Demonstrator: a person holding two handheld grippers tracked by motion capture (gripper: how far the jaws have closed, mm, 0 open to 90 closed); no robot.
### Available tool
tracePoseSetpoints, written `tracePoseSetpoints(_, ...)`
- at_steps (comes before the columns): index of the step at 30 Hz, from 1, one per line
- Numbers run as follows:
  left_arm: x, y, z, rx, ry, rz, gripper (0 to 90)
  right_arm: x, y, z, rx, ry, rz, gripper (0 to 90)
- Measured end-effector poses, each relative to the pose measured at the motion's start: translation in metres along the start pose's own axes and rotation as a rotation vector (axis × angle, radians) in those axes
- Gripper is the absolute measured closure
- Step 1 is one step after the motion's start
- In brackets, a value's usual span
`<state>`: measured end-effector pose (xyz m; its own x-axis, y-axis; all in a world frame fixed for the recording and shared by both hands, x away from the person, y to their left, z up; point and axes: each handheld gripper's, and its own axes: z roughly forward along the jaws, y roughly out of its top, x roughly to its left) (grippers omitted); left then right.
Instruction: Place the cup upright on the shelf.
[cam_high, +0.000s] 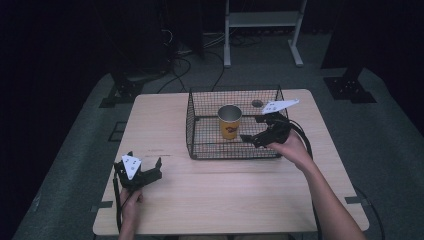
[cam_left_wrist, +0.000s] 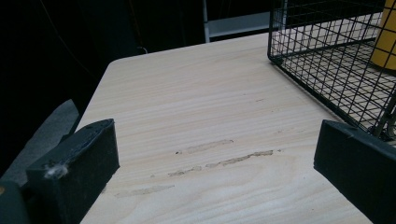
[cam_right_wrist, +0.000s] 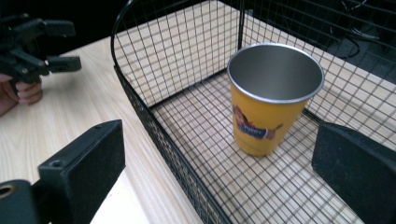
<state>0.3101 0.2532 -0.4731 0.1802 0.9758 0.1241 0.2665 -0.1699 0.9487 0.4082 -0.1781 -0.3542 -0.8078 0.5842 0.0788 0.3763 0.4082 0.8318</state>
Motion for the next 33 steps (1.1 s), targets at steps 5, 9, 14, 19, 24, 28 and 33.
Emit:
tracePoseSetpoints(5,0.0,0.0,0.0,0.0,0.0,-0.001,0.0,0.004,-0.007,-0.007,-0.005,0.003,-0.003,2.2)
tracePoseSetpoints(9,0.0,0.0,0.0,-0.002,0.001,-0.002,0.0,0.007,-0.015,-0.013,-0.003,0.005,-0.007,2.2)
tracePoseSetpoints(14,0.0,0.0,0.0,-0.001,0.001,-0.001,0.0,0.008,-0.031,-0.025,-0.01,-0.001,0.011,2.2)
tracePoseSetpoints(19,0.0,0.0,0.0,0.0,0.001,0.002,0.0,0.009,-0.043,-0.031,-0.011,0.0,0.02,2.3)
tracePoseSetpoints(24,-0.001,0.0,0.0,0.0,0.002,0.001,0.0,0.015,-0.058,-0.039,0.0,-0.005,0.021,2.3)
tracePoseSetpoints(28,-0.001,0.0,0.0,0.0,0.002,0.002,0.0,0.023,-0.072,-0.046,-0.025,0.001,0.028,2.3)
tracePoseSetpoints(33,0.0,0.0,0.0,0.001,0.005,-0.002,0.0,0.043,-0.103,-0.053,-0.076,-0.023,0.056,2.2)
